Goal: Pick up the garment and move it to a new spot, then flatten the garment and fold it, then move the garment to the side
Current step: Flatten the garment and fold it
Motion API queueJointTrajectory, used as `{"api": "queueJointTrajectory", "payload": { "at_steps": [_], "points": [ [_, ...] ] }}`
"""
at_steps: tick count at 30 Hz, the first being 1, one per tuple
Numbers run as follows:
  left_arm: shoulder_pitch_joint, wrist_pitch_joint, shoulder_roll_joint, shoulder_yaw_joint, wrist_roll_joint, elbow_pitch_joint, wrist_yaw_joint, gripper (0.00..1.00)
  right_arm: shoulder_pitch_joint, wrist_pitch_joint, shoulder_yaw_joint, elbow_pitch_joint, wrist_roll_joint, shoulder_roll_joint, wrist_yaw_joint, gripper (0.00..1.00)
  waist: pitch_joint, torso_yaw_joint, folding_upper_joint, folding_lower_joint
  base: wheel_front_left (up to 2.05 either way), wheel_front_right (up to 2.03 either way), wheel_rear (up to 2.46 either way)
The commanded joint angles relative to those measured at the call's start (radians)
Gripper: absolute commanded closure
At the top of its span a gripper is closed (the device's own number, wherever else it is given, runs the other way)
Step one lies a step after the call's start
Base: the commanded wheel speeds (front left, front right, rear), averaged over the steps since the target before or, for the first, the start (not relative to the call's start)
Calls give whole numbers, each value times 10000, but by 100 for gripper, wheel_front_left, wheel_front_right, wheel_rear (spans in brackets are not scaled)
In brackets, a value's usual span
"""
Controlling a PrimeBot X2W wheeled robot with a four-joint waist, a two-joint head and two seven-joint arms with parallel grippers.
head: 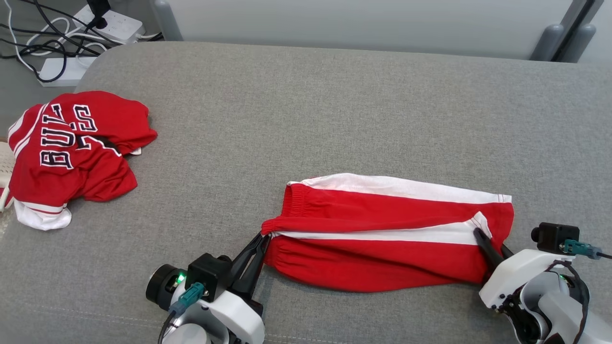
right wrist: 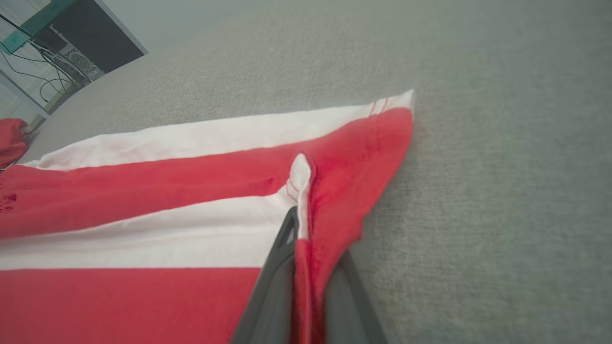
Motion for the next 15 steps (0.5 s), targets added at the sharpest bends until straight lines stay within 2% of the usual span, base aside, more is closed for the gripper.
{"api": "queueJointTrajectory", "payload": {
  "at_steps": [1, 6, 8, 10, 11, 13, 14, 15],
  "points": [
    [-257, -133, 195, 461, 115, -196, -18, 100, 42, -58, 182, -156, -122, -126, 16, 100, -34, -10, -1, 0, 0, 0, 0],
    [-116, -133, 206, 730, 210, -340, -38, 100, 86, -133, -189, -468, -331, -458, 16, 100, -235, -142, -1, 0, 0, 0, 0],
    [-24, -133, 213, 848, 246, -466, -19, 100, 166, -141, -442, -674, -436, -618, 16, 91, -319, -246, -1, 0, 0, 0, 0],
    [60, -133, 220, 950, 268, -572, -23, 100, 340, -144, -631, -829, -485, -712, 16, 89, -372, -348, -1, 0, 0, 0, 0],
    [105, -133, 208, 976, 277, -612, -29, 100, 432, -144, -643, -848, -513, -740, 16, 71, -392, -402, -1, 0, 0, 0, 0],
    [165, -133, 159, 965, 305, -647, -66, 100, 558, -144, -607, -760, -674, -822, 16, 44, -394, -455, -1, 0, 0, 0, 0],
    [180, -133, 129, 954, 320, -644, -86, 100, 583, -145, -576, -706, -801, -846, 16, 0, -384, -472, -1, 0, 0, 0, 0],
    [191, -133, 102, 950, 331, -627, -112, 100, 603, -145, -555, -668, -921, -839, 16, 0, -371, -491, -1, 0, 0, 0, 0]
  ]
}}
